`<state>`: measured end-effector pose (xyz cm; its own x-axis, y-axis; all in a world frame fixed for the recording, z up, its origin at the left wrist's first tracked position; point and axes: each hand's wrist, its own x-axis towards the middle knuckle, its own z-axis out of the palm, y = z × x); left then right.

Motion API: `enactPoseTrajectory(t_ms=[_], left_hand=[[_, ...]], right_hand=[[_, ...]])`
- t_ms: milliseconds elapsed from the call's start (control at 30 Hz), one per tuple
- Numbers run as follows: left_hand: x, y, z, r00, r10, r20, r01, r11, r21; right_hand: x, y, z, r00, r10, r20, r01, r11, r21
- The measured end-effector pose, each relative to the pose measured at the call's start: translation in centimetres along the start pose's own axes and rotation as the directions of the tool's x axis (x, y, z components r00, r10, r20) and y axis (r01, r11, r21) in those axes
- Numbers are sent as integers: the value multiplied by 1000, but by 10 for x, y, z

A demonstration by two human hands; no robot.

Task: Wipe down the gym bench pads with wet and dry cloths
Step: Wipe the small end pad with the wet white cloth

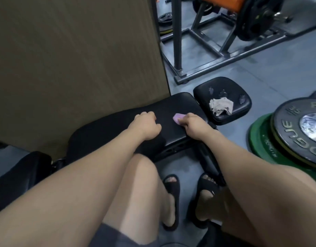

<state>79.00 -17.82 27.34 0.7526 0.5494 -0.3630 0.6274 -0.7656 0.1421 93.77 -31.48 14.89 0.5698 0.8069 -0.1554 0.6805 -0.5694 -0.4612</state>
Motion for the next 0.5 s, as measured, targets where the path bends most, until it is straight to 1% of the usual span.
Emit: enactPoseTrajectory(t_ms=[67,133,267,333,400,500], left_hand=[[17,13,5,999,37,-2,-37,999,-10],[32,25,11,996,93,14,-93,995,-20],[63,45,22,975,220,39,-218,974,-56],[76,52,26,963,265,52,-261,963,-71],[88,57,32,950,306,59,-300,950,-86],[103,61,47,931,352,98,-337,931,-141]], right_hand=[[-1,5,-9,1000,-7,23,6,999,44],[-9,14,-16,1000,25,12,-26,998,64],[-30,28,-39,982,143,-122,-110,963,245],[-35,33,-49,964,221,-149,-168,938,304],[-38,38,-55,945,288,-155,-227,919,323],[-41,43,-61,933,337,-124,-294,916,272]])
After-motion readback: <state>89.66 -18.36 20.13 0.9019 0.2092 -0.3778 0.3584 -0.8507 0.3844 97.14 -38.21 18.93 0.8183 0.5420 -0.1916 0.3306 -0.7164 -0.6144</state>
